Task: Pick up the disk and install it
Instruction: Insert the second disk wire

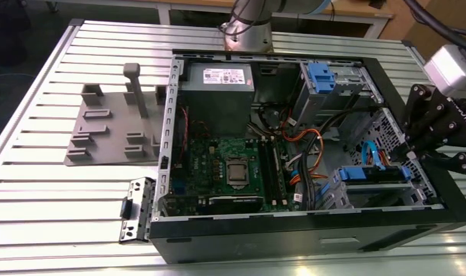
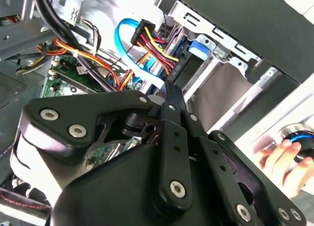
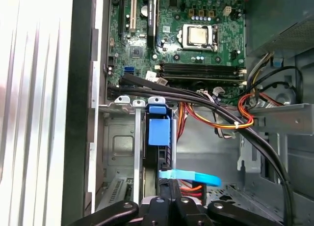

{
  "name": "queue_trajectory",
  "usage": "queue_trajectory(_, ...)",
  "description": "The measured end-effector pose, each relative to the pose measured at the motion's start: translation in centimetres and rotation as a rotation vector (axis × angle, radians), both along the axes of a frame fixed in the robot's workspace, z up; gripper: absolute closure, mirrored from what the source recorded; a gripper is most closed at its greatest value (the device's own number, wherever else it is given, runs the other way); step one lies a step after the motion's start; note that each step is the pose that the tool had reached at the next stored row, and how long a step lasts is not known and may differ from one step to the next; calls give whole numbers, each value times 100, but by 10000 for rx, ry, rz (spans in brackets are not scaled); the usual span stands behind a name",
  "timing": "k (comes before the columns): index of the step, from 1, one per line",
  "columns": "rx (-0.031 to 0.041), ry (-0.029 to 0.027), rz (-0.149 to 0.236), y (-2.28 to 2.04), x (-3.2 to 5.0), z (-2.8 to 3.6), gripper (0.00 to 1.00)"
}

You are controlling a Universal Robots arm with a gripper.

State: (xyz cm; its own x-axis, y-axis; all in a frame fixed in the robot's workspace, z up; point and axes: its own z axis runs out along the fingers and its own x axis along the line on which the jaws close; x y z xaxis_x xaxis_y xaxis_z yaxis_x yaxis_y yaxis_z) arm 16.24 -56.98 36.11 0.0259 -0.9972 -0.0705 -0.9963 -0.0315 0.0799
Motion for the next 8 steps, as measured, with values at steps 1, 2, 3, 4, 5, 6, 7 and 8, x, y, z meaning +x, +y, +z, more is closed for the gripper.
queue_trajectory(1, 0, 0, 0, 0, 0, 13, 90)
queue_trajectory(2, 3, 0, 1, 0, 0, 13, 90)
queue_trajectory(3, 3, 0, 0, 0, 0, 13, 90)
queue_trajectory(4, 4, 0, 0, 0, 0, 13, 90)
queue_trajectory(5, 3, 0, 0, 0, 0, 14, 90)
queue_trajectory(6, 3, 0, 1, 0, 0, 14, 90)
queue_trajectory(7, 1, 0, 1, 0, 0, 15, 90)
queue_trajectory(8, 2, 0, 0, 0, 0, 15, 90)
